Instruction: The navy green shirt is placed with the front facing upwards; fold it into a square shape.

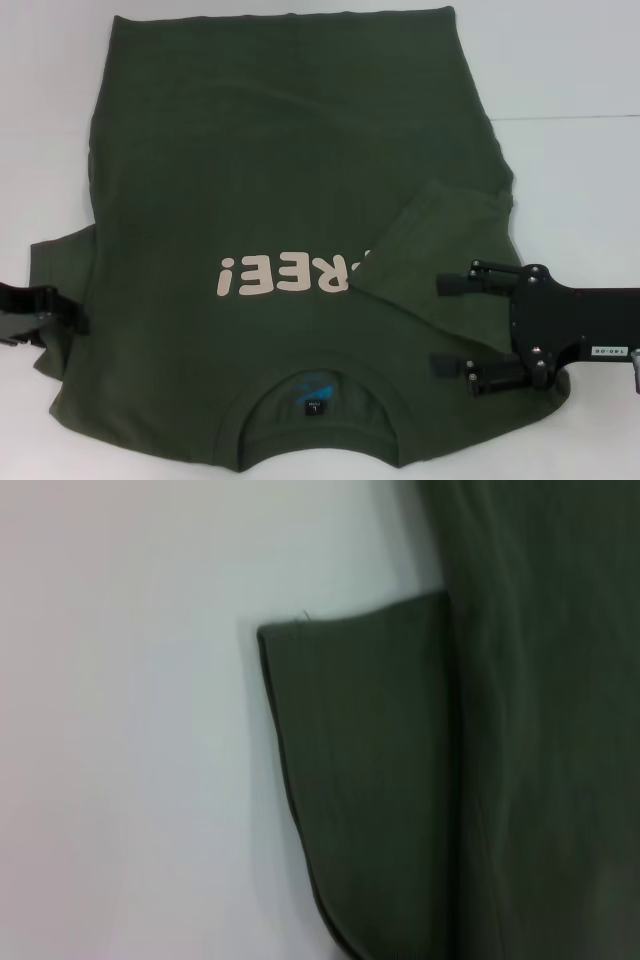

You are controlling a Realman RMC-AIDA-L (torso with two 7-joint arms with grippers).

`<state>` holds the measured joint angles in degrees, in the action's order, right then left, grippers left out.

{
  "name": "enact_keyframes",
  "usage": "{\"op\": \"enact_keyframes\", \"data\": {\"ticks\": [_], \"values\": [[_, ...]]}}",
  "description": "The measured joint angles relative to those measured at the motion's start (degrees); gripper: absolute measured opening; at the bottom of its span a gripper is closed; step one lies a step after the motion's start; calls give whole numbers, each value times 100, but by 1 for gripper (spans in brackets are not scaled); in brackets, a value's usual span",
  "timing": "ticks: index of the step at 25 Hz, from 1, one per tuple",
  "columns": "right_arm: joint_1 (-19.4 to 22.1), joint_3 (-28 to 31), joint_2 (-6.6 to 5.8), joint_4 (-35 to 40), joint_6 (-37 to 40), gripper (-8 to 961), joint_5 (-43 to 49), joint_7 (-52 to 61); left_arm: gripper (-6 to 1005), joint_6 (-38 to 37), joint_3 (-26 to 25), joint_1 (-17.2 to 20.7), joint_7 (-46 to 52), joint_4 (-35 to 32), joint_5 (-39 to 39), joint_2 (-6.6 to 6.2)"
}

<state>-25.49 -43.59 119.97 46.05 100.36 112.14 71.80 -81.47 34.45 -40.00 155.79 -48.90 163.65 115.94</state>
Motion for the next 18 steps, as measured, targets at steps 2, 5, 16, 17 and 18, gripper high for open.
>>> {"op": "enact_keyframes", "data": {"ticks": [2, 5, 16, 17, 18], "values": [[7, 0, 0, 0, 0, 947, 0, 0, 658, 30, 0, 4, 2, -6, 0, 0], [14, 0, 0, 0, 10, 946, 0, 1, 548, 42, 0, 6, 3, -10, 2, -5], [18, 0, 0, 0, 41, 944, 0, 9, 200, 52, 8, 52, -14, -36, 16, -10], [18, 0, 0, 0, 42, 944, 0, 10, 174, 52, 8, 52, -14, -36, 16, -10], [19, 0, 0, 0, 43, 944, 0, 9, 148, 53, 39, 63, -31, -77, 17, -11]]}}
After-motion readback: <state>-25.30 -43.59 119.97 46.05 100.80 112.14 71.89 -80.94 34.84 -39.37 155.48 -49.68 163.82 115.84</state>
